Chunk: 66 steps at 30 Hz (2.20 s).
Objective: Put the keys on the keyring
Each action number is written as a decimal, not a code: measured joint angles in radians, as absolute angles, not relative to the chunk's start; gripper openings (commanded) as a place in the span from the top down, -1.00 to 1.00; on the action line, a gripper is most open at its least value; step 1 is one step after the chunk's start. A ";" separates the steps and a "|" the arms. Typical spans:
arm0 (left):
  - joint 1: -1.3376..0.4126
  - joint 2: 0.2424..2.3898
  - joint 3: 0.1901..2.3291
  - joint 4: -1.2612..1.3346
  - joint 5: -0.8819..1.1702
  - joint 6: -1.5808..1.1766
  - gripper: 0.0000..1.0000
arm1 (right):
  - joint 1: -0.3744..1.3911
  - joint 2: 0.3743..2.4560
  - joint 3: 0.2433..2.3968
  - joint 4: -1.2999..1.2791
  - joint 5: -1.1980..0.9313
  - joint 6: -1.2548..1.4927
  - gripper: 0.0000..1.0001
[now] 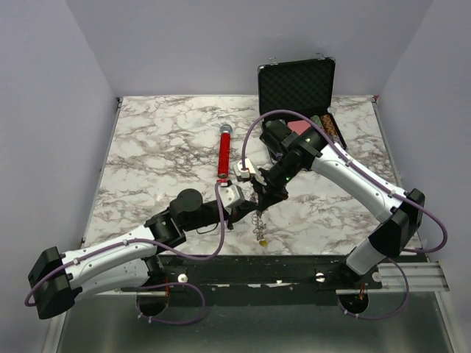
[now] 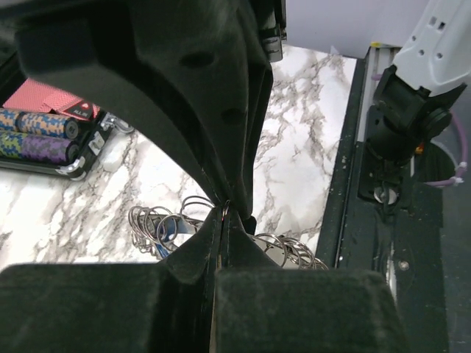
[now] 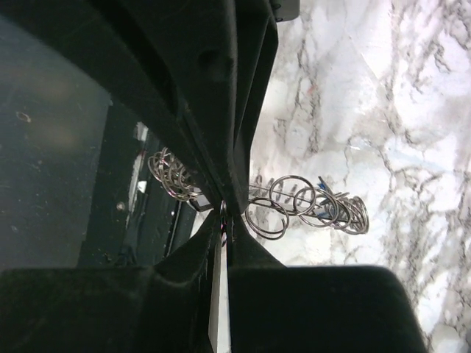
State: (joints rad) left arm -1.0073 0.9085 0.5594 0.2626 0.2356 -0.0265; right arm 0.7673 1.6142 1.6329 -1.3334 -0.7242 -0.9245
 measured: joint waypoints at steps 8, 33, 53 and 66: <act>-1.010 0.821 0.384 0.484 0.221 -0.159 1.00 | 0.760 1.553 1.538 -1.257 -0.808 -0.871 0.66; -1.010 0.892 0.187 1.035 0.107 -0.351 1.00 | 0.686 1.552 1.453 -1.140 -1.043 -0.796 0.57; -1.010 0.920 0.181 1.138 0.075 -0.371 1.00 | 0.629 1.551 1.512 -1.169 -1.149 -0.801 0.32; -1.009 0.948 0.181 1.136 0.076 -0.375 1.00 | 0.627 1.576 1.512 -1.168 -1.166 -0.797 0.32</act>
